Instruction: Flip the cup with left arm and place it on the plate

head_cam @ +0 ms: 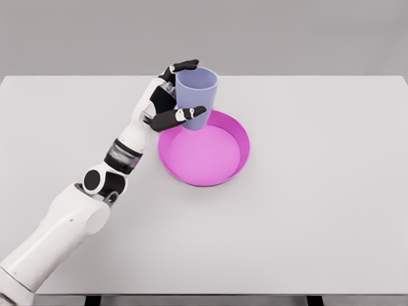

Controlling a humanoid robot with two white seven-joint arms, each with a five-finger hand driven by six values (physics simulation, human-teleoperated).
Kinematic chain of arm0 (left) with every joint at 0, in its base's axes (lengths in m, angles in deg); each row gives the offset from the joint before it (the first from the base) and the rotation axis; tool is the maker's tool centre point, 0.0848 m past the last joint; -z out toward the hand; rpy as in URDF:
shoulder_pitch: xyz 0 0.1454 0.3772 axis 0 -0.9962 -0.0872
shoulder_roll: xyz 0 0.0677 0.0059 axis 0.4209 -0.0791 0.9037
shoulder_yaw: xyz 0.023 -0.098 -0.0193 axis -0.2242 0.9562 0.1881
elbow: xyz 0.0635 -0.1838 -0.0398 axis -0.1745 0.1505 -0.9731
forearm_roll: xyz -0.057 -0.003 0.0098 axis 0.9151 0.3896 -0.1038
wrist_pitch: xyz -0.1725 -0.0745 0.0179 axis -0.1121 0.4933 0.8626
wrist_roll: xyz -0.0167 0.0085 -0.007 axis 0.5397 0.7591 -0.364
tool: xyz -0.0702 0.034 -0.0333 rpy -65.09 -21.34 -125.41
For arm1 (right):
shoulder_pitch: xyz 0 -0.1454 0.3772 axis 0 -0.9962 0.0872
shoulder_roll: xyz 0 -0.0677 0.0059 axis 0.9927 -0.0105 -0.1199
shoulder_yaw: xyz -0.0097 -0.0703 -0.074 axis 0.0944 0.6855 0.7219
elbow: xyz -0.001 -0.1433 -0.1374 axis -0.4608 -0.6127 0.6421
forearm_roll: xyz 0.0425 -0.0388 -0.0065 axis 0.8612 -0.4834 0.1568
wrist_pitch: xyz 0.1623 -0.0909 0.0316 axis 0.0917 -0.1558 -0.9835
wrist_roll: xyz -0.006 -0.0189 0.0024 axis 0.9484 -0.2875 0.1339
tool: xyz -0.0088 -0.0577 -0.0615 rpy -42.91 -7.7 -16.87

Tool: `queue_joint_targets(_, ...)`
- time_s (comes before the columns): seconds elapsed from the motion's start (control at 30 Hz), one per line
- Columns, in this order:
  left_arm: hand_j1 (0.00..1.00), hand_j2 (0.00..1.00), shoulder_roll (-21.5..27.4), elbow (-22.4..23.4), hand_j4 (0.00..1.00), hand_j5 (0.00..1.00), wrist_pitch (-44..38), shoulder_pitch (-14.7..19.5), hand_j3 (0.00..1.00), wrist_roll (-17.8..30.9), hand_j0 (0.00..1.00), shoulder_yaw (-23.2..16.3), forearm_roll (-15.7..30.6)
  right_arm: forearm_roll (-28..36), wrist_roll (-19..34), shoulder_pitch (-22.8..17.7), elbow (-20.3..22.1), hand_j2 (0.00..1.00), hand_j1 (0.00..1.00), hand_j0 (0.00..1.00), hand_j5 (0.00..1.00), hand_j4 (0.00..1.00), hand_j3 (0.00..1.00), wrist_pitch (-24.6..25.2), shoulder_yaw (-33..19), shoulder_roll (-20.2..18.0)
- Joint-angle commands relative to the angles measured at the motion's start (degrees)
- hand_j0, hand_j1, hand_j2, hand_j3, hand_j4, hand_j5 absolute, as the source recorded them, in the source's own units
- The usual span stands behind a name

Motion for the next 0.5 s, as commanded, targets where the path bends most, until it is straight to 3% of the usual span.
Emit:
queue_joint_targets(0.0, 0.56, 0.56, -1.0, -0.7, 0.56, 0.56, 0.09, -0.26, 0.56, -1.07, 0.56, 2.79, -5.58, -0.03, 0.02, -0.09, -0.01, 1.0, 1.0, 1.0, 1.0, 1.0, 1.0, -0.01, 0.02, 0.0)
queue_joint_targets(0.1, 0.56, 0.56, -2.66, -0.35, 0.56, 0.56, 0.09, -0.88, 0.56, -1.15, 0.56, 4.55, -9.28, -0.03, 0.02, -0.09, -0.01, 1.0, 1.0, 1.0, 1.0, 1.0, 1.0, -0.01, 0.02, 0.0)
queue_joint_targets(0.2, 0.56, 0.56, -4.51, 1.15, 0.56, 0.56, 0.09, -0.62, 0.56, -3.96, 0.56, 4.02, -8.84, -0.03, 0.02, -0.09, -0.01, 1.0, 1.0, 1.0, 1.0, 1.0, 1.0, -0.01, -0.07, 0.0)
queue_joint_targets(0.27, 0.57, 0.57, -5.92, 4.57, 0.57, 0.57, 0.09, -0.53, 0.57, -4.23, 0.57, 3.41, -8.75, -0.03, 0.02, -0.09, -0.01, 1.0, 1.0, 1.0, 1.0, 1.0, 1.0, -0.01, 0.02, 0.0)
queue_joint_targets(0.47, 0.58, 0.58, -6.71, 5.01, 0.58, 0.58, 0.09, -0.79, 0.58, -4.14, 0.58, 0.51, -9.02, -0.03, 0.02, -0.09, -0.01, 1.0, 1.0, 1.0, 1.0, 1.0, 1.0, -0.01, -0.07, 0.0)
